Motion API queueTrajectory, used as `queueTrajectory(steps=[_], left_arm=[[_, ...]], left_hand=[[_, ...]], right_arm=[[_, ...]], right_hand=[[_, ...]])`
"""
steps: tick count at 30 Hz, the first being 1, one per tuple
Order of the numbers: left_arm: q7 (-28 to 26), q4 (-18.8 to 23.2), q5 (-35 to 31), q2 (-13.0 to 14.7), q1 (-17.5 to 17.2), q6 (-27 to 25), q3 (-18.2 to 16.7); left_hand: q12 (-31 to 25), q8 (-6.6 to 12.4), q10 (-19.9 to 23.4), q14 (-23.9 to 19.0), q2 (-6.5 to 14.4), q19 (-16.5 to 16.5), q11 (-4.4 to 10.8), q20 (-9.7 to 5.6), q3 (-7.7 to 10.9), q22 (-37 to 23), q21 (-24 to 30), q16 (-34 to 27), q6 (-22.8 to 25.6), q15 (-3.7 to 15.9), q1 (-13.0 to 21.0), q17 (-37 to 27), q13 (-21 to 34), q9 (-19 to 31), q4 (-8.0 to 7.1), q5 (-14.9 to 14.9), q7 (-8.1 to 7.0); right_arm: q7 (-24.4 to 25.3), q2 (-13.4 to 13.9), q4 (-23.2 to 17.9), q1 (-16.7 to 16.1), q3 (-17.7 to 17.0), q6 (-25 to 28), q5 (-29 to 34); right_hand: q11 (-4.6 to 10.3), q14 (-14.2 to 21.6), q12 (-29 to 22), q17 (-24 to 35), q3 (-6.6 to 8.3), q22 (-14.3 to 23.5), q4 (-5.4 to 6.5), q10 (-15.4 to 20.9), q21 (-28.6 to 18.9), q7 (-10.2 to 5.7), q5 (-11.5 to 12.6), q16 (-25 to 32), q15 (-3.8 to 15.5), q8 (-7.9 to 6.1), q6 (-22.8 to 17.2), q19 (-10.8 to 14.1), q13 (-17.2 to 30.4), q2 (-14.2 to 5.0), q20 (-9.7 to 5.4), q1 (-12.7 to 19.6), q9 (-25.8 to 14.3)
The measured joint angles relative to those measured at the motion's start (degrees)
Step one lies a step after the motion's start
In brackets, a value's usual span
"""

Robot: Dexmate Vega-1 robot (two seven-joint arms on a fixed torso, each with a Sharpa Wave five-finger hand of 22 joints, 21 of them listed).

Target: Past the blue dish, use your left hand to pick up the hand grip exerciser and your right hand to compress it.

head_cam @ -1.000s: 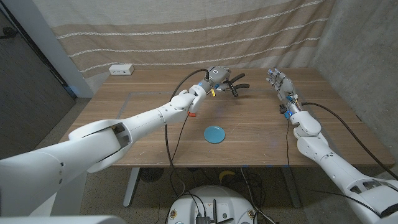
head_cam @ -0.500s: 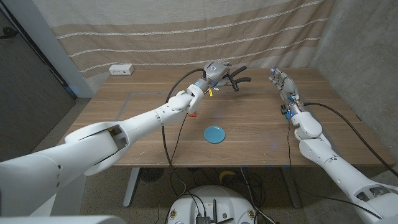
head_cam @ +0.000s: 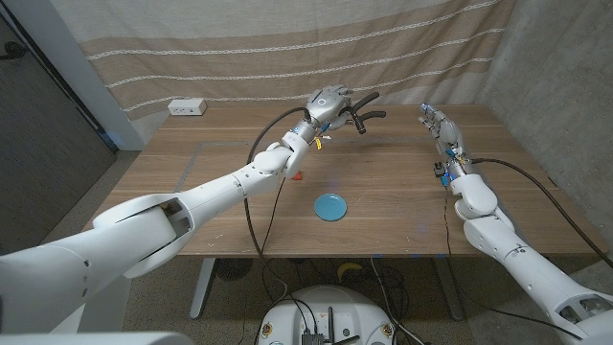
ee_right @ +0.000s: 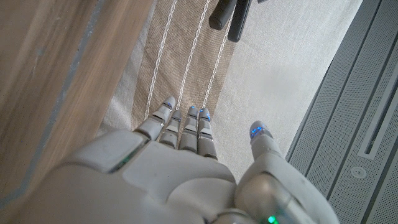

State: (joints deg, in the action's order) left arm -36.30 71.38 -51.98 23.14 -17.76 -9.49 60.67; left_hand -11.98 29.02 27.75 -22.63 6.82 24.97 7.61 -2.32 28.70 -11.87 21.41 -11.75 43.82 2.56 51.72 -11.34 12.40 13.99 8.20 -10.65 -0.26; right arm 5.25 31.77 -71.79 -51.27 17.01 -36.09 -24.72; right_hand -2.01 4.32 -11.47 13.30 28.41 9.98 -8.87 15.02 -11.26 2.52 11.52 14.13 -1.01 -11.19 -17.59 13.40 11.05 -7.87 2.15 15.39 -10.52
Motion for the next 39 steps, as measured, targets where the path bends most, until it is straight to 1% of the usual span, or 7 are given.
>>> queueTrajectory(steps=[10, 12, 14, 21, 23, 26, 39], left_arm=[[-4.22, -0.28, 1.36, 0.20, -0.94, 1.71, -1.52], [-4.52, -0.28, 1.56, 0.25, -1.00, 1.94, -1.67], [-5.04, -0.31, 1.85, 0.34, -1.07, 2.54, -1.91], [-6.09, -0.42, 2.06, 0.63, -1.08, 3.68, -2.25], [-6.32, -0.42, 1.95, 0.77, -1.04, 3.99, -2.25], [-6.43, -0.33, 1.63, 0.96, -0.89, 4.18, -2.25], [-6.85, 1.53, -1.73, 2.28, -0.40, 4.56, -1.84]], left_hand=[[-0.28, 0.00, 0.19, -0.42, 0.22, 0.35, 0.18, -0.35, -0.05, 0.00, 0.43, 0.00, -0.23, 0.00, -0.22, 0.01, 0.00, 0.00, -0.05, 0.02, -0.38], [-0.28, 0.00, 0.19, -0.59, 0.22, 0.35, 0.19, -0.35, -0.05, -0.25, 0.65, 0.00, -0.23, -0.17, -0.22, 0.01, -0.01, 0.00, -0.05, 0.02, -0.38], [-0.27, 0.00, 0.19, -0.62, 0.22, 0.48, 0.18, -0.22, -0.05, -0.27, 0.65, 0.00, -0.23, -0.20, -0.23, 0.01, -0.01, 0.00, -0.05, 0.03, -0.38], [-0.27, 0.00, 0.40, -0.81, 0.29, 0.66, -0.03, -0.04, -0.05, -0.27, 0.86, 0.00, -0.43, -0.01, -0.30, 0.01, -0.01, 0.00, -0.05, 0.03, -0.58], [-0.27, 0.00, 0.40, -0.92, 0.30, 0.66, -0.03, -0.04, -0.05, -0.27, 0.91, 0.00, -0.43, 0.10, -0.30, 0.01, -0.01, 0.00, -0.05, 0.03, -0.58], [-0.27, 0.00, 0.40, -0.92, 0.30, 0.86, -0.03, -0.24, -0.05, -0.27, 1.09, 0.00, -0.43, 0.10, -0.30, 0.01, -0.01, 0.00, -0.05, -0.03, -0.58], [-0.27, 0.00, 0.40, -0.92, 0.60, 0.86, -0.03, -0.24, -0.05, -0.26, 1.09, 0.00, -0.63, 0.10, -0.60, 0.01, 0.28, 0.00, -0.06, -0.18, -0.79]], right_arm=[[6.44, 0.91, -3.83, -2.18, -0.76, 1.56, 5.66], [7.60, 1.02, -4.42, -2.48, -0.88, 1.93, 6.78], [9.58, 1.26, -5.61, -3.07, -1.11, 2.71, 8.75], [15.88, 1.90, -8.68, -4.59, -1.64, 5.68, 15.31], [17.43, 2.17, -9.86, -5.12, -1.83, 6.64, 17.00], [19.14, 2.49, -10.81, -5.58, -2.00, 7.92, 18.89], [25.99, 4.99, -16.98, -8.35, -2.91, 13.81, 27.97]], right_hand=[[0.61, 0.00, 0.26, -0.27, 0.40, 0.00, -0.71, -0.61, 0.00, -0.68, 0.45, 0.00, 0.00, 0.00, 0.69, 0.32, 0.00, 0.31, -0.32, 1.37, 0.00], [1.12, 0.00, 0.45, -0.27, 0.49, -0.08, -0.80, -1.13, 0.00, -0.94, 0.45, -0.40, 0.00, 0.00, 0.95, 0.32, 0.00, 0.32, -0.32, 1.38, 0.00], [1.44, 0.00, 0.46, -0.51, 0.60, -0.13, -1.12, -1.44, 0.00, -1.20, 0.45, -0.40, 0.00, 0.00, 1.21, 0.31, 0.00, 1.19, -0.32, 2.25, 0.00], [2.06, -0.22, 0.67, -0.80, 0.97, -0.13, -1.78, -2.07, 0.00, -2.41, 0.86, -0.86, 0.21, 0.43, 2.43, 0.31, 0.00, 2.05, -0.32, 3.70, 0.00], [2.35, -0.22, 0.67, -0.80, 1.01, -0.12, -1.81, -2.37, 0.00, -2.45, 1.09, -0.86, 0.21, 0.43, 2.47, 0.31, 0.00, 2.77, -0.32, 4.45, 0.00], [2.54, -0.22, 0.67, -0.92, 1.18, -0.12, -1.98, -2.55, 0.00, -2.76, 1.21, -0.86, 0.21, 0.43, 2.77, 0.31, 0.00, 2.73, -0.32, 5.60, 0.00], [2.85, 0.02, 0.67, -1.06, 1.25, -0.12, -2.05, -2.87, 0.00, -3.37, 1.43, -1.17, 0.44, 0.43, 3.40, 0.72, 0.00, 3.96, 0.10, 6.82, 0.00]])
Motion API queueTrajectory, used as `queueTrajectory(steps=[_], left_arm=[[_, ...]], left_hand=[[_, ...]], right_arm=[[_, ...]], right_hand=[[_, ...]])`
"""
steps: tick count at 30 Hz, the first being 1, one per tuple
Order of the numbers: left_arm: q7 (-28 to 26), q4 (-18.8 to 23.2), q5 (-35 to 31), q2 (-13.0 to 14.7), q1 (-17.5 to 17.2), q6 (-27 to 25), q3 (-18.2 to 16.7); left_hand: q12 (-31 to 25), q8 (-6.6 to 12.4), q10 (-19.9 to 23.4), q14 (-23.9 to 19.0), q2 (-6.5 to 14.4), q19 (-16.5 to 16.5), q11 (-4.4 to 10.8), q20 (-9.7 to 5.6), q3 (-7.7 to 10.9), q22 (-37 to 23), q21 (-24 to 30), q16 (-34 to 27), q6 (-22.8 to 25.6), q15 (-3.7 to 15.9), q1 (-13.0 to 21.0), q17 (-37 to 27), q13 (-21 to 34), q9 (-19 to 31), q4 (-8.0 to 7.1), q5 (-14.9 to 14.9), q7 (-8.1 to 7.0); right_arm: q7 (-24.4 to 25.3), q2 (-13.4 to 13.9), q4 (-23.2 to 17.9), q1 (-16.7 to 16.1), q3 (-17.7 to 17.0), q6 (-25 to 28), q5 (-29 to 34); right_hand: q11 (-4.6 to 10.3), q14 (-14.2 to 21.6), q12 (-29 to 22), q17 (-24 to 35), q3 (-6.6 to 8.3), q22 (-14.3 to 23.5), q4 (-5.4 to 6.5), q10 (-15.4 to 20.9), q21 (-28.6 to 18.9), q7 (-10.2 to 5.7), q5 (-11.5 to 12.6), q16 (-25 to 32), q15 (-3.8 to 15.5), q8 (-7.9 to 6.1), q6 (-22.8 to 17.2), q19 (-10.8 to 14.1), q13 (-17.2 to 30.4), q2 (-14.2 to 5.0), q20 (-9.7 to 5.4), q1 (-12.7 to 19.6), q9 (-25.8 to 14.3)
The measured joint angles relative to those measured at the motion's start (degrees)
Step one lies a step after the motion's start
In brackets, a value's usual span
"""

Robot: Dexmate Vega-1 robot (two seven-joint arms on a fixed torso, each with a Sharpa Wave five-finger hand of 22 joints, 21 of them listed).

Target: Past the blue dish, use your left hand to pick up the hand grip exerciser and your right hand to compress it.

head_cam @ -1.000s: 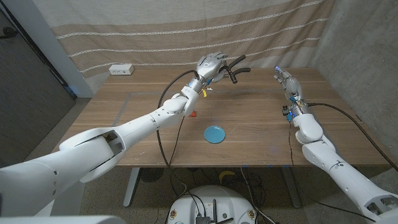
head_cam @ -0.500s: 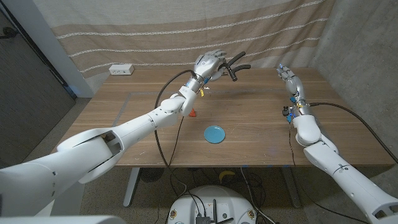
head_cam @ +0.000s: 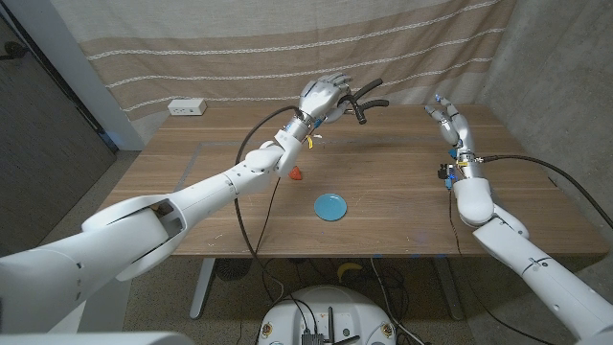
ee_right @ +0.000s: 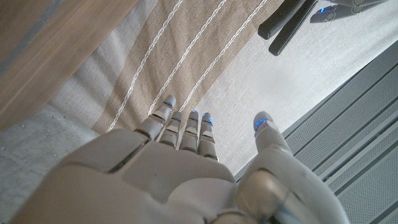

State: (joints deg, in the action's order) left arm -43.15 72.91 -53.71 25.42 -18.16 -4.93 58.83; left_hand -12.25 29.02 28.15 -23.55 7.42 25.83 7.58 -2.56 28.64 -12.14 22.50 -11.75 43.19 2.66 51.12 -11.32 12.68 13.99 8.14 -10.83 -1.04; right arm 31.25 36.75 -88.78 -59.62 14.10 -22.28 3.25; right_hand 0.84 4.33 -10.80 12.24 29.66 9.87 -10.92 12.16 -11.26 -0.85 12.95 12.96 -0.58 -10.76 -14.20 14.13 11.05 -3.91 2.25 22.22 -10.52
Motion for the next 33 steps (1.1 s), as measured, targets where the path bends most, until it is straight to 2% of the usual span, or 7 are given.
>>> queueTrajectory(steps=[5, 15, 21, 25, 27, 32, 33], left_arm=[[0.00, 0.69, -0.29, 0.54, 0.04, 0.00, 0.01], [0.03, 1.39, -1.98, 1.24, 0.05, 0.26, -0.23], [-0.01, 1.44, -2.51, 1.51, 0.05, 0.83, -0.43], [-0.25, 1.44, -2.67, 1.65, 0.05, 1.11, -0.56], [-0.52, 1.44, -2.83, 1.69, 0.06, 1.36, -0.62], [-0.52, 1.27, -2.83, 1.75, 0.27, 1.36, -0.65], [-1.04, 1.22, -3.12, 1.76, 0.33, 2.01, -0.65]], left_hand=[[0.00, 0.00, 0.00, 0.00, 0.01, 0.00, 0.00, 0.00, 0.16, 0.00, 0.43, 0.00, 0.00, 0.00, 0.00, 0.00, 0.00, 0.00, 0.16, 0.00, 0.00], [0.00, 0.00, 0.00, -0.11, 0.08, 0.00, 0.00, 0.00, 0.17, 0.01, 0.43, 0.00, 0.00, -0.11, -0.08, 0.01, -0.01, 0.00, 0.17, 0.03, 0.00], [0.01, 0.00, 0.00, -0.11, 0.08, 0.00, 0.00, 0.00, 0.17, 0.01, 0.43, 0.00, 0.00, -0.11, -0.08, 0.01, -0.01, 0.00, 0.17, 0.01, 0.00], [0.01, 0.00, 0.00, -0.10, 0.15, 0.00, 0.00, 0.00, 0.40, 0.01, 0.82, 0.00, 0.00, -0.11, -0.15, 0.01, -0.01, 0.00, 0.40, -0.22, 0.00], [0.01, 0.00, 0.00, -0.10, 0.15, 0.00, 0.00, 0.00, 0.40, 0.01, 0.82, 0.00, 0.00, -0.11, -0.15, 0.01, -0.01, 0.00, 0.40, -0.23, 0.00], [0.01, 0.00, 0.00, -0.10, 0.22, 0.00, 0.00, 0.00, 0.40, 0.01, 1.04, 0.00, -0.13, -0.11, -0.22, 0.01, -0.01, 0.00, 0.40, -0.23, -0.13], [0.01, 0.00, 0.00, -0.12, 0.22, 0.00, 0.00, 0.00, 0.40, 0.01, 1.04, 0.00, -0.22, -0.09, -0.22, 0.01, -0.01, 0.00, 0.40, -0.23, -0.22]], right_arm=[[2.25, 0.21, -0.45, -0.14, 0.00, 2.19, 3.63], [6.92, 1.73, -4.52, -0.87, 0.69, 7.19, 11.02], [9.47, 2.42, -6.66, -0.90, 1.76, 10.91, 15.60], [10.67, 2.71, -7.71, -0.82, 2.34, 13.72, 18.41], [11.14, 3.01, -8.67, -0.66, 2.97, 15.25, 19.80], [12.31, 3.01, -8.67, -0.66, 2.97, 19.09, 23.13], [12.58, 3.40, -10.64, -0.22, 4.52, 20.02, 23.87]], right_hand=[[0.21, -0.12, 0.00, -0.27, 0.00, 0.00, 0.00, -0.21, 0.00, 0.00, 0.21, -0.16, 0.49, 0.00, 0.00, 0.20, 0.00, 0.13, -0.20, 0.13, 0.00], [0.19, -0.12, 0.00, -0.27, 0.00, 0.01, 0.00, -1.24, 0.00, -0.19, 0.41, -0.16, 0.49, 0.00, 0.63, 0.41, 0.00, 1.22, 0.00, 1.22, 0.00], [0.29, -0.12, 0.23, -0.53, 0.00, 0.01, 0.00, -1.96, 0.00, -1.03, 0.63, -0.51, 0.49, 0.00, 1.46, 0.82, 0.00, 2.15, 0.42, 2.17, 0.00], [0.91, -0.35, 0.23, -0.53, 0.00, 0.01, 0.00, -2.57, 0.00, -1.43, 0.63, -0.56, 0.71, 0.00, 1.86, 0.82, 0.00, 1.49, 0.41, 2.85, 0.00], [0.81, -0.44, 0.23, -0.53, 0.00, 0.01, 0.00, -2.67, 0.00, -1.52, 0.63, -0.56, 0.80, 0.00, 1.95, 0.81, 0.00, 2.25, 0.41, 3.61, 0.00], [1.12, -0.66, 0.22, -0.53, 0.17, 0.01, 0.18, -2.98, 0.00, -2.18, 0.63, -0.55, 1.01, 0.00, 2.62, 0.81, 0.00, 2.48, 0.41, 3.85, 0.00], [1.12, -0.63, 0.22, -0.53, 0.18, 0.01, 0.17, -2.98, 0.00, -2.34, 0.63, -0.55, 1.42, 0.00, 2.78, 0.81, -0.04, 2.90, 0.41, 4.28, 0.00]])
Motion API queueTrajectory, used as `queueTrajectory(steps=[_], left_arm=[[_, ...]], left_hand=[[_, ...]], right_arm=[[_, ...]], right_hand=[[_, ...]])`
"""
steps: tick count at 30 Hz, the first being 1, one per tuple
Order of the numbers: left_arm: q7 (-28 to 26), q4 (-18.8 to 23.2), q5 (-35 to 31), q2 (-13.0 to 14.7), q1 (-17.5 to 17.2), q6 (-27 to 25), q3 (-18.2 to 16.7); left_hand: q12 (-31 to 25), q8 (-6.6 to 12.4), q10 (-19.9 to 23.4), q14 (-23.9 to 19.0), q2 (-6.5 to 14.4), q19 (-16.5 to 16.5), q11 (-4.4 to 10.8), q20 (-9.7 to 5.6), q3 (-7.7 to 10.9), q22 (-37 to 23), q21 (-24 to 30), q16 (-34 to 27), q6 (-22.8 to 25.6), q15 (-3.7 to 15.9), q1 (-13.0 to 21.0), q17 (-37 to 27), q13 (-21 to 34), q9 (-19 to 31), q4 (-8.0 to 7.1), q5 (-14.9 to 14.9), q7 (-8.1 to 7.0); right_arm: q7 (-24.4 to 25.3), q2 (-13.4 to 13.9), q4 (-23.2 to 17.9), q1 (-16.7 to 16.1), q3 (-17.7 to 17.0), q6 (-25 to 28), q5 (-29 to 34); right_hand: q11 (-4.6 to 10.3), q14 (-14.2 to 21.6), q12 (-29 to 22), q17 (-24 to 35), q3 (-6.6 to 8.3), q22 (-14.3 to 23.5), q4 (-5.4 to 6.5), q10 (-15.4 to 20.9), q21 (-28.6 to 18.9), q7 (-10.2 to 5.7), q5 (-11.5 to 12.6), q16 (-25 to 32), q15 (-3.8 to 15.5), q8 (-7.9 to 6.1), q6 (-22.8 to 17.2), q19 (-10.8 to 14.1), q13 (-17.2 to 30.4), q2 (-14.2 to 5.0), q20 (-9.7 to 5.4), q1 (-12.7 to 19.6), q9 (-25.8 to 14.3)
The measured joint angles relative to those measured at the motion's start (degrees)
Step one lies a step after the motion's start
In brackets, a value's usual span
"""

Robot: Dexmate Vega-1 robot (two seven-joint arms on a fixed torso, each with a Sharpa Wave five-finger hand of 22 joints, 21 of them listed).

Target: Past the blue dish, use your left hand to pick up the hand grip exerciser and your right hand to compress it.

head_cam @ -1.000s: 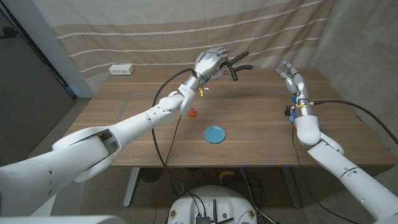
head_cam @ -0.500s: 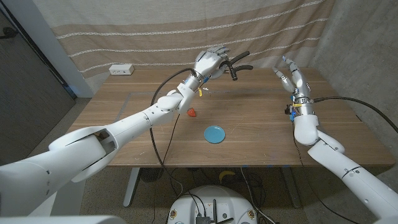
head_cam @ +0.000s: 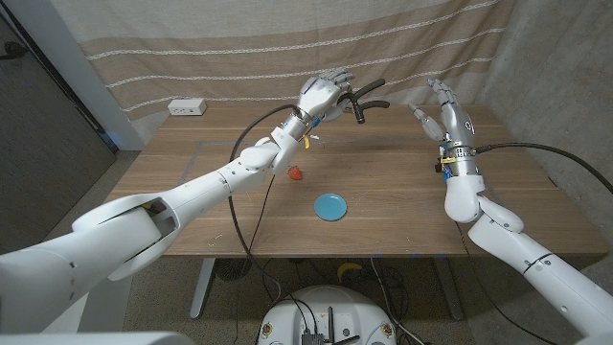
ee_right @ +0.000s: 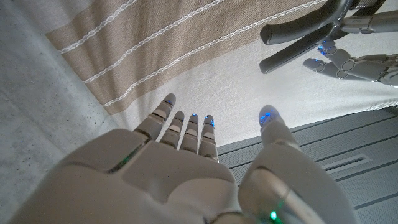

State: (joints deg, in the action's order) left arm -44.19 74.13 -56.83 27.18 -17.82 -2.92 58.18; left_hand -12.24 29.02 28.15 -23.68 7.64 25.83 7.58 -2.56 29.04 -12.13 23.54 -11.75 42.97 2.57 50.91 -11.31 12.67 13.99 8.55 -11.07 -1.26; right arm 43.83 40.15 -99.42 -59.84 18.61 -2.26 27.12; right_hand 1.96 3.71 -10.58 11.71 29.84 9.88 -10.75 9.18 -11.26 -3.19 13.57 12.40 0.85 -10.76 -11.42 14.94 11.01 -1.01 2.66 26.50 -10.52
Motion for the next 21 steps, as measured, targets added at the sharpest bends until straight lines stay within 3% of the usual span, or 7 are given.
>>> queueTrajectory(steps=[14, 21], left_arm=[[-0.66, -0.37, -0.62, 0.07, 0.65, 0.91, -0.01], [-1.00, -0.31, -1.05, 0.14, 0.89, 1.35, 0.11]], left_hand=[[0.02, 0.00, 0.21, -0.60, 0.00, 0.00, 0.21, 0.00, 0.24, 0.00, 0.21, 0.00, -0.09, -0.01, 0.00, -0.30, -0.01, 0.00, 0.24, 0.01, -0.09], [0.02, 0.00, 0.42, -0.80, 0.00, 0.00, -0.01, 0.00, 0.24, 0.01, 0.44, 0.00, -0.09, 0.19, 0.00, -0.29, -0.01, 0.00, 0.24, 0.02, -0.10]], right_arm=[[2.07, 0.71, -2.24, 0.89, 2.60, 7.31, 6.18], [2.35, 1.81, -3.64, 1.54, 4.43, 9.13, 8.42]], right_hand=[[0.39, 0.27, 0.00, -0.26, 0.47, 0.00, 0.01, -0.39, 0.00, -0.50, 0.00, 0.00, 0.73, 0.00, 0.50, 0.52, -0.09, -0.61, -0.53, 1.98, 0.00], [0.64, 0.19, 0.00, -0.26, 0.70, 0.00, -0.23, -0.64, 0.00, -0.50, 0.00, 0.00, 0.80, 0.00, 0.50, 0.52, -0.08, 0.16, -0.53, 3.00, 0.00]])
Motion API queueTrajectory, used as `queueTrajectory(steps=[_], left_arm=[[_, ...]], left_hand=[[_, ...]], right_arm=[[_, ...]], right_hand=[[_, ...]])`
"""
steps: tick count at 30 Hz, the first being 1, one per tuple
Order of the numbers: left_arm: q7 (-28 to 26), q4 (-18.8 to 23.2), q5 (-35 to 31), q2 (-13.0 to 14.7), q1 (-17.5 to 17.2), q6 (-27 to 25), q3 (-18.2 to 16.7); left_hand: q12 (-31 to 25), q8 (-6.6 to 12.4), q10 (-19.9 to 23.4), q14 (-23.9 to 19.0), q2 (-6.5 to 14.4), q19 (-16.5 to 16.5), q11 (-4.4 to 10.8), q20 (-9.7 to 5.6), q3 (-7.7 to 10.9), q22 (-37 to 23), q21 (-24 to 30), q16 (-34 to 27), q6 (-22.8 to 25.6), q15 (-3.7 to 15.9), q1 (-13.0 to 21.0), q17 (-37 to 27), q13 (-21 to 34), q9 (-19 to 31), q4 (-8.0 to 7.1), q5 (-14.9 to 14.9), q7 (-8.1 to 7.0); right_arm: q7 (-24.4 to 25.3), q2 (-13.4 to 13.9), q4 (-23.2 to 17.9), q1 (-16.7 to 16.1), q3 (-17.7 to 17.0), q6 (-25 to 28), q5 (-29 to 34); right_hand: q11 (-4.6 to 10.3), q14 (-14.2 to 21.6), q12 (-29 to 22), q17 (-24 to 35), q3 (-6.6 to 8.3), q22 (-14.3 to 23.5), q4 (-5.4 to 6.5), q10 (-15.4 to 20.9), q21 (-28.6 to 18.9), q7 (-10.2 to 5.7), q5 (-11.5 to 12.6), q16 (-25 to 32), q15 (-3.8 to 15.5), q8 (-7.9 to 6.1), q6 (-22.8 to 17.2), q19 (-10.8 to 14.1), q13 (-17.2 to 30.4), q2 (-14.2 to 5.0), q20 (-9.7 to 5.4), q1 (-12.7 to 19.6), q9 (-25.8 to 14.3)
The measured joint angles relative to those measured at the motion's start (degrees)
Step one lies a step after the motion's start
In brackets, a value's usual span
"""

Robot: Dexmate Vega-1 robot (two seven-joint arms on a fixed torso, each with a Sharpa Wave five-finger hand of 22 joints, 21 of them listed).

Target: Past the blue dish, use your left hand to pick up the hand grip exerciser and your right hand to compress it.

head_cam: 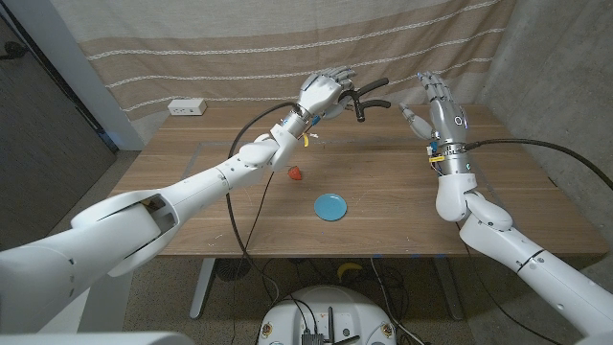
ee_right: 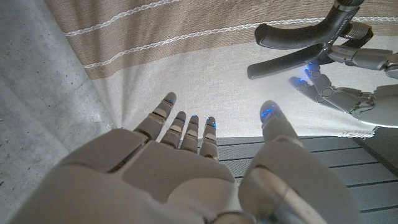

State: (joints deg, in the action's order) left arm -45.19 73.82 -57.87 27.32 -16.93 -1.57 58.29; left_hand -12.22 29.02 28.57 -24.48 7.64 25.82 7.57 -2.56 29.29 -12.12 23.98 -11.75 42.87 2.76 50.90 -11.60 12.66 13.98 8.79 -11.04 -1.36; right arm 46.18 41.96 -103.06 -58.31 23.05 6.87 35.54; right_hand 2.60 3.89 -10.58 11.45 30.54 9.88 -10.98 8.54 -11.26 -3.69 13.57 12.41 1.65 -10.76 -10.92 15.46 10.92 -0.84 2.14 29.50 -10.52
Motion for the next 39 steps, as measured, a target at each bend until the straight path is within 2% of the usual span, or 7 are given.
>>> queueTrajectory(steps=[18, 19, 21, 26, 28, 33, 39], left_arm=[[-0.22, 2.01, -1.53, 0.33, 0.14, 0.49, 0.04], [-0.21, 2.24, -1.56, 0.36, 0.13, 0.49, 0.03], [-0.22, 2.61, -1.65, 0.43, 0.04, 0.49, 0.00], [-0.22, 3.52, -1.89, 0.60, -0.37, 0.49, -0.28], [-0.22, 3.88, -2.12, 0.67, -0.53, 0.49, -0.41], [-0.22, 4.71, -2.27, 0.84, -0.94, 0.48, -0.71], [-0.02, 5.73, -2.51, 1.16, -1.43, 0.45, -1.19]], left_hand=[[0.00, 0.00, -0.01, -0.51, 0.00, -0.23, 0.01, -0.22, 0.43, 0.00, 0.44, 0.00, -0.22, -0.10, 0.00, 0.01, 0.27, 0.00, 0.43, 0.21, -0.22], [0.00, 0.00, 1.12, -0.51, 0.00, -0.23, 0.72, -0.22, 0.46, 0.00, 0.44, 0.00, -0.41, -0.10, -0.01, 0.01, 0.28, 0.00, 0.46, 0.23, -0.44], [0.01, 0.00, 1.13, -0.51, 0.67, -0.23, 0.73, -0.22, 0.49, 0.00, 0.44, 0.00, -0.50, -0.10, -0.67, 0.01, 0.28, 0.00, 0.48, 0.26, -0.52], [0.01, 0.00, 1.13, -0.51, 0.99, -0.23, 0.73, -0.22, 0.48, 0.00, 0.52, 0.00, -0.50, -0.10, -0.99, 0.01, 0.27, 0.00, 0.48, 0.42, -0.53], [0.01, 0.00, 1.13, -0.78, 1.06, -0.23, 0.73, -0.22, 0.48, 0.00, 0.89, 0.00, -0.51, -0.32, -1.06, 0.01, 0.27, -0.01, 0.48, 0.42, -0.53], [0.01, 0.00, 1.15, -1.12, 1.06, -0.22, 0.71, -0.21, 0.48, 0.01, 0.90, 0.00, -0.60, -0.10, -1.06, 0.01, 0.27, 0.00, 0.48, 0.22, -0.62], [-0.29, 0.00, 2.58, -1.94, 1.06, -0.22, -0.71, -0.21, 0.65, 0.01, 0.89, 0.00, -0.57, -0.10, -1.06, 0.02, 0.27, 0.00, 0.65, 0.22, -0.59]], right_arm=[[0.32, 1.87, -2.25, 0.91, 2.98, 4.31, 5.50], [0.32, 1.89, -2.30, 0.91, 3.03, 4.64, 5.86], [0.32, 1.99, -2.50, 0.92, 3.22, 5.02, 6.31], [0.12, 2.19, -2.86, 0.94, 3.52, 6.27, 7.50], [-0.02, 2.43, -3.27, 1.01, 3.92, 6.64, 7.91], [-0.36, 2.59, -3.50, 1.09, 4.14, 7.46, 8.68], [-0.75, 2.77, -3.99, 1.17, 4.70, 8.57, 9.82]], right_hand=[[1.00, -0.31, 0.00, -0.27, 0.31, 0.00, 0.32, -1.00, 0.00, -1.02, 0.00, -0.56, 0.31, 0.00, 1.02, -0.01, 0.01, 0.61, 0.00, 2.11, 0.00], [1.00, -0.37, 0.00, -0.27, 0.31, 0.03, 0.31, -1.00, 0.00, -1.03, 0.00, -0.55, 0.36, 0.00, 1.03, -0.01, 0.01, 0.60, 0.00, 2.11, 0.00], [1.21, -0.51, 0.00, -0.27, 0.31, 0.12, 0.32, -1.21, 0.00, -1.24, -0.22, -0.55, 0.51, 0.00, 1.24, -0.01, 0.01, 0.92, 0.00, 2.42, 0.00], [1.09, -1.04, 0.00, -0.27, 0.31, 0.13, 0.32, -1.71, 0.00, -1.44, -0.27, -0.76, 0.38, 0.00, 1.43, -0.24, 0.01, 1.00, 0.24, 2.50, 0.00], [1.09, -1.04, 0.00, -0.26, 0.31, 0.13, 0.31, -1.71, 0.00, -1.44, -0.27, -0.76, 0.39, 0.00, 1.43, -0.24, 0.01, 1.88, 0.23, 3.41, 0.00], [0.68, -1.65, 0.00, -0.26, 0.31, 0.13, 0.31, -2.12, 0.00, -1.46, -0.61, -0.81, 0.40, 0.00, 1.91, -0.53, 0.01, 1.43, 0.52, 3.85, 0.00], [0.89, -2.28, 0.22, -0.26, 0.31, 0.13, 0.31, -3.56, 0.00, -1.09, -1.01, -0.97, 0.20, 0.00, 3.22, -0.76, 0.01, 1.81, 0.75, 4.22, 0.00]])
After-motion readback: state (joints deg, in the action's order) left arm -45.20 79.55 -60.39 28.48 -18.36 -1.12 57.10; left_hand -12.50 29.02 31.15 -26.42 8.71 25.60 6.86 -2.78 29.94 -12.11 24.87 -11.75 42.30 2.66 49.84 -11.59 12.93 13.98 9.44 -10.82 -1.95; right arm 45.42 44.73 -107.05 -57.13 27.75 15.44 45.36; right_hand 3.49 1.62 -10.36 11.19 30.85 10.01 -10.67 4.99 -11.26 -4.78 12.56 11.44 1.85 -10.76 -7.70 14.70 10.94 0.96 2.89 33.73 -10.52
